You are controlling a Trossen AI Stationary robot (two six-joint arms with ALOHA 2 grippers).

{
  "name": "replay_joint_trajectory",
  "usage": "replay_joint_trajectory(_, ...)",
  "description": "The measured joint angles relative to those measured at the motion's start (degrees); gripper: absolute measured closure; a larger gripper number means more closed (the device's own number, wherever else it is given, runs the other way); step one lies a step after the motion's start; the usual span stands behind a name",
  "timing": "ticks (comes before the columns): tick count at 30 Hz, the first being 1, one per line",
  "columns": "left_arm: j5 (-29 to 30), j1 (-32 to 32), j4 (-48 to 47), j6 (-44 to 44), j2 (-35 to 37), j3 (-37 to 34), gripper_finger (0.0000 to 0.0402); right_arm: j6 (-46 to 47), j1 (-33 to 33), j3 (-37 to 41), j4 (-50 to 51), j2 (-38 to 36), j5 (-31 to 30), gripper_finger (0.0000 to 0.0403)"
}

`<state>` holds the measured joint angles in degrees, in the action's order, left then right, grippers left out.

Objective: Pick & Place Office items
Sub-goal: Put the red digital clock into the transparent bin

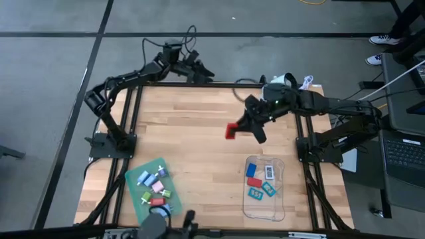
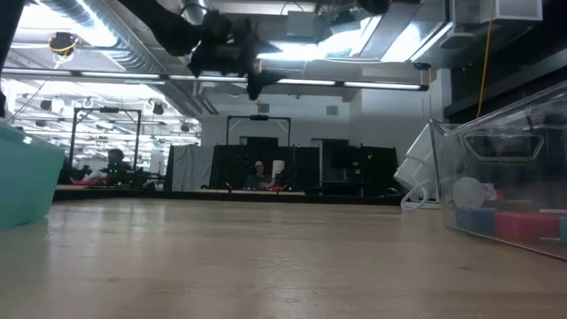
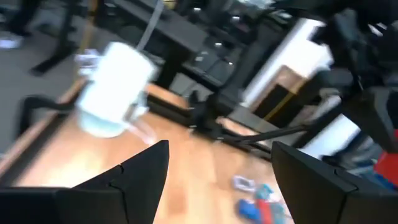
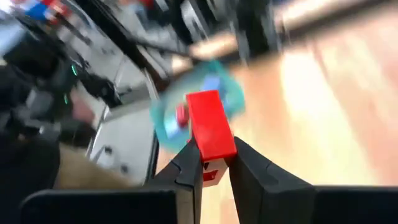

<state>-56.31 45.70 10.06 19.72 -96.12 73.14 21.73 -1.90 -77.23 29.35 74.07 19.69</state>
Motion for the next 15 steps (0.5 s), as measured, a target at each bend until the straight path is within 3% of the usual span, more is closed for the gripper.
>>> replay_joint_trajectory(3, 1.3, 2.5, -3.4, -2.7, 0.0, 0.0, 0.0126, 4.4, 2.7, 0.0, 7.5, 0.3, -1.3, 0.0344)
replay_joint_trajectory(6, 6.6, 3.9, -7.5, -7.4, 0.0, 0.0, 0.0126, 9.9, 6.5, 1.1, 12.7, 0.2, -2.2, 0.0344)
replay_joint_trajectory(11, 14.3, 5.4, -12.5, -14.2, 0.0, 0.0, 0.0126, 25.1, 14.5, 9.1, 12.1, 0.4, -3.2, 0.0346)
replay_joint_trajectory(15, 17.8, 5.9, -16.6, -17.5, 0.0, 0.0, 0.0126, 39.5, 22.2, 18.0, 8.8, 0.7, -8.3, 0.0346)
